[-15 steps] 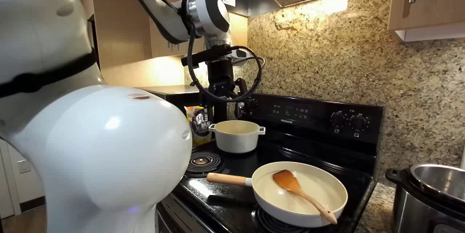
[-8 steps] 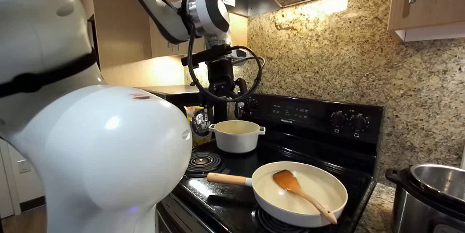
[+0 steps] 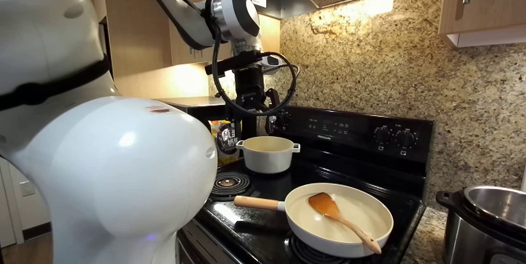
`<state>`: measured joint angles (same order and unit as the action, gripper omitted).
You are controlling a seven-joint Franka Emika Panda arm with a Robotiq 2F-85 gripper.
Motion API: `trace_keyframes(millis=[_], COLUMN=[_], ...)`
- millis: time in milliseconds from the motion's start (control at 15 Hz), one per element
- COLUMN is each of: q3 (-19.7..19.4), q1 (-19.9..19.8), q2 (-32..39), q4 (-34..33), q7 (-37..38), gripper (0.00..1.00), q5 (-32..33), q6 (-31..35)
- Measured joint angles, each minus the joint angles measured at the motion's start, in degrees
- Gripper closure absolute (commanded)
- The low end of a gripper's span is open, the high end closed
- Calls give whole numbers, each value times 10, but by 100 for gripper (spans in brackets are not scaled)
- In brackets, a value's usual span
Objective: Use the wooden spoon to stir the water in the white pan
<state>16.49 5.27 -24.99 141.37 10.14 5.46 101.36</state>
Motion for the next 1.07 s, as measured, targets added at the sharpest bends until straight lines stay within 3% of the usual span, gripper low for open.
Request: trace_keyframes(millis=[267, 533, 867, 1067], q3=[-13, -39, -89, -148], q1=[5, 8, 9, 8], q2=[0, -8, -58, -110], q4=[2, 28, 107, 170], q7=[-2, -42, -171, -260], gripper=[0, 0, 0, 0], q5=[2, 48, 152, 237], q6=[0, -1, -5, 39])
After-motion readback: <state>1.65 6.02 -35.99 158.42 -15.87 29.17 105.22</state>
